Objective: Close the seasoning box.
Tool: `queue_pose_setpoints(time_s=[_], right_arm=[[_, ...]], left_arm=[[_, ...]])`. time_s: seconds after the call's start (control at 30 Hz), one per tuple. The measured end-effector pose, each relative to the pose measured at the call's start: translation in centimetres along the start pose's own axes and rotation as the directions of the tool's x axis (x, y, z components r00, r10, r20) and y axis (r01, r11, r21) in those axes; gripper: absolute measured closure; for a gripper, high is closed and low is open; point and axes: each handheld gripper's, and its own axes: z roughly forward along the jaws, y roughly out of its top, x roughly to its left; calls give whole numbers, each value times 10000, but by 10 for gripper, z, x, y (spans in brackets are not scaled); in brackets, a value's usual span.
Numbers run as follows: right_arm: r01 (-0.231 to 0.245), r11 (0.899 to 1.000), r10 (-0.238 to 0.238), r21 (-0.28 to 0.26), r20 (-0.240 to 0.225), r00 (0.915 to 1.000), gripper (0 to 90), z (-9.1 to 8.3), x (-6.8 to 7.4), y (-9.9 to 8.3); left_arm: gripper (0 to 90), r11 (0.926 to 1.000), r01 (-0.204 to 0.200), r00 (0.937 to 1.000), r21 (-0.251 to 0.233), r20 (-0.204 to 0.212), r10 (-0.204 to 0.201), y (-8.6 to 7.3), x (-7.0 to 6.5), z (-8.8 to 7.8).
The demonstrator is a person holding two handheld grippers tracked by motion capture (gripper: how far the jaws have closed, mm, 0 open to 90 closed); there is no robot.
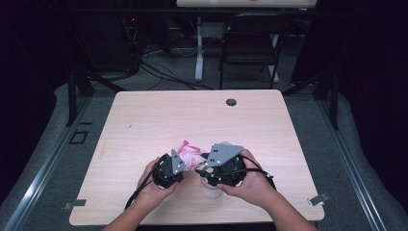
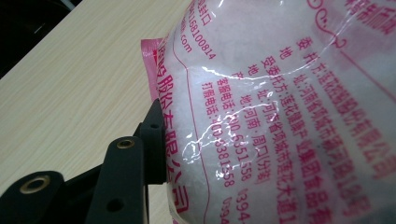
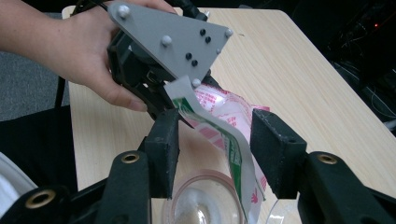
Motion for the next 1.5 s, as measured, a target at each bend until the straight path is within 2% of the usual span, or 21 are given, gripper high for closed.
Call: queue_pose_setpoints(time_s=[0.07, 0.37, 0.6, 0.9, 1.23, 1.5], right_arm=[[97, 10000, -97, -18, -3, 10000, 524, 0, 1, 1], [386, 9992, -384, 133, -172, 9991, 547, 3, 5, 4], [380, 9989, -370, 285, -339, 9987, 616, 4, 5, 3], [650, 9955, -614, 692, -525, 9967, 706, 3, 6, 2], [793, 9940, -753, 756, -539, 9957, 872, 1, 6, 4], [660, 9938, -613, 895, -548, 9966, 894, 0, 4, 3]], left_arm=[[534, 9999, -120, 9999, 73, -44, 120, 0, 0, 0], [535, 9998, -197, 9998, 58, -71, 198, 2, -1, 1], [535, 9996, -277, 9996, 73, -83, 278, 2, -1, 0], [536, 9992, -381, 9992, 101, -88, 381, 2, 0, -1], [536, 9984, -557, 9981, -13, -260, 556, 3, 1, -4], [536, 9973, -727, 9967, -139, -366, 722, 3, 0, -6]])
